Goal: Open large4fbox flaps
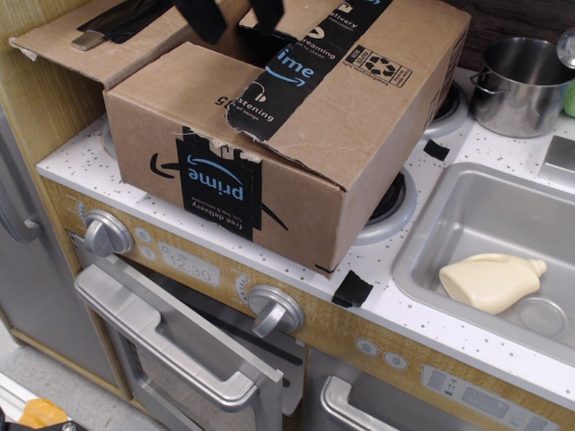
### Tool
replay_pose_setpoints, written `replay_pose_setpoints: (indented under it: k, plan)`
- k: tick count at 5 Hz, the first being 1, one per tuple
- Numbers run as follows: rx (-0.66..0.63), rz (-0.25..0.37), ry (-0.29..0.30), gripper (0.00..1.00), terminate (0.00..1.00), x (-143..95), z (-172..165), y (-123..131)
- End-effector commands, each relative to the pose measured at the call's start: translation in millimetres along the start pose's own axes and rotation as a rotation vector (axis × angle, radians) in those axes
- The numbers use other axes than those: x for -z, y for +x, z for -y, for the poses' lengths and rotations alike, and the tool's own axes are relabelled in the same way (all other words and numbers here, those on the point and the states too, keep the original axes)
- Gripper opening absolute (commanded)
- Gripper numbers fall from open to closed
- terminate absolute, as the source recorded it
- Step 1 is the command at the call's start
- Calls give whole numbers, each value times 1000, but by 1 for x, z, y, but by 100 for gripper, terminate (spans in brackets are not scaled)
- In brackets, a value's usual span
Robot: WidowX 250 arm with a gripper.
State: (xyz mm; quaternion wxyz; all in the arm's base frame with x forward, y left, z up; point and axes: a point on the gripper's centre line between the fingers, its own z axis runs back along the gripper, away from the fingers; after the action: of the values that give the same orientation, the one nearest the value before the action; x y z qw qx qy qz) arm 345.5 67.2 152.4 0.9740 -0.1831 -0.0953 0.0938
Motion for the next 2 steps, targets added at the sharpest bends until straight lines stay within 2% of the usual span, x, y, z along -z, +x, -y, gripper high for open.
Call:
replay_pose_setpoints:
  k: [1,2]
  plan:
    - [-12,26,-124,100,0,5,21,-1]
    - [-10,17,-166,100,0,13,26,-3]
